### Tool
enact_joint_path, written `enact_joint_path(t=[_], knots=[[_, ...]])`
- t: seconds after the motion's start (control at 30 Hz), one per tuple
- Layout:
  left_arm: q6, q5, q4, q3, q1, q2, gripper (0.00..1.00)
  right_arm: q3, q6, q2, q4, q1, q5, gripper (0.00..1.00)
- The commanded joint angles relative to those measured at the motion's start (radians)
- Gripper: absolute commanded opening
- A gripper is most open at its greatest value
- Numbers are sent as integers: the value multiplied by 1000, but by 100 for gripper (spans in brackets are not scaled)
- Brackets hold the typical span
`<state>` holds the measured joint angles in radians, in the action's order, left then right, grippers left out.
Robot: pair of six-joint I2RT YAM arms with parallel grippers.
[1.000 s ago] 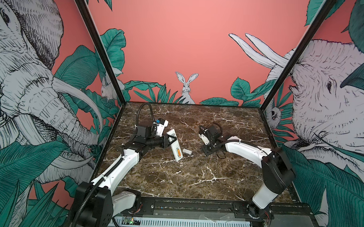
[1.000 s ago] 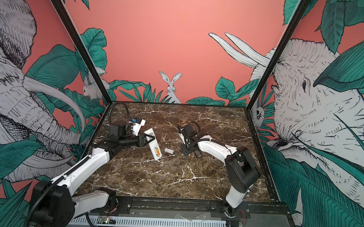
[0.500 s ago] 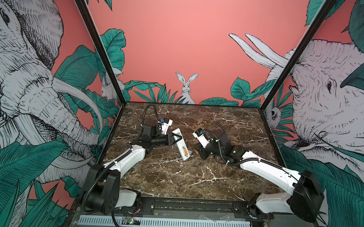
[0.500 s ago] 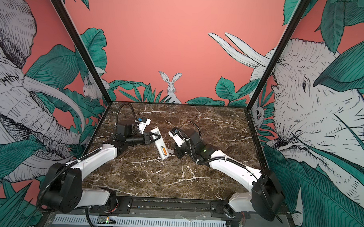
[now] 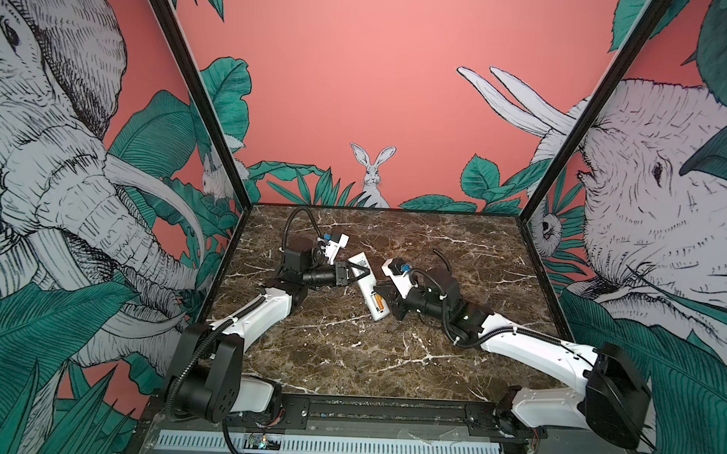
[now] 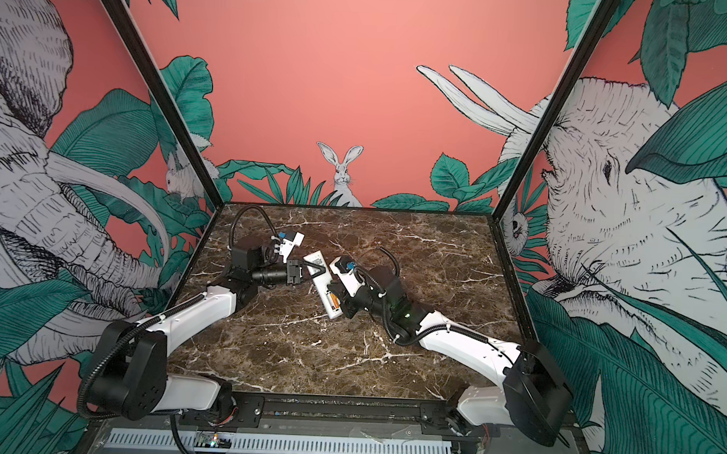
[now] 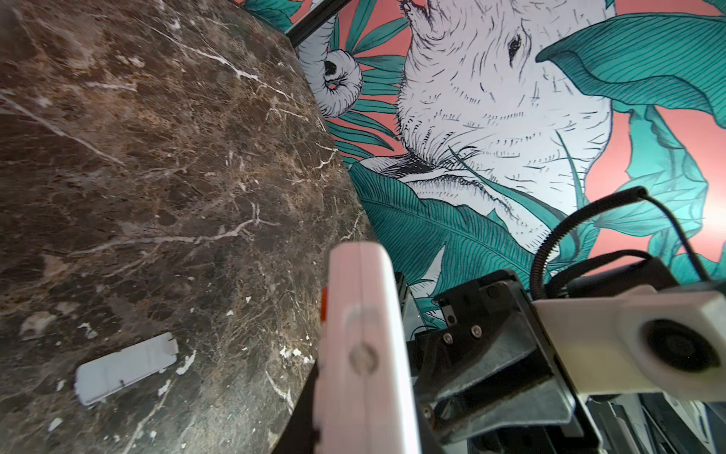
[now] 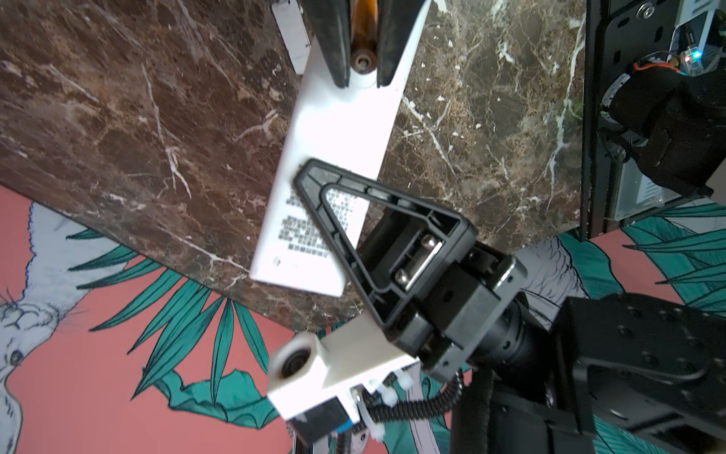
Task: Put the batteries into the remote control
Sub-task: 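Carry the battery with the right gripper toward the remote's open compartment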
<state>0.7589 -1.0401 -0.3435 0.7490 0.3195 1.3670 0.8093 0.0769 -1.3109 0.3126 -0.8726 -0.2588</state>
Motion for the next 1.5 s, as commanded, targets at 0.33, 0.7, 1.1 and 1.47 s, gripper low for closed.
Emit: enact_joint_path(t=[0.33,0.7,1.1,1.47], knots=[[195,-92,-237,9,-9,34,0,-37,-10,52,147,-20,-31,13],[246,-110,-285,5,-37,28,0,-93,-32,63,116,-22,36,13],[184,-100,-206,25,-46,26,0,-74,-29,64,74,-22,63,23],[18,-25,9,42,-45,-10,0,27,-27,42,-71,-21,87,28]])
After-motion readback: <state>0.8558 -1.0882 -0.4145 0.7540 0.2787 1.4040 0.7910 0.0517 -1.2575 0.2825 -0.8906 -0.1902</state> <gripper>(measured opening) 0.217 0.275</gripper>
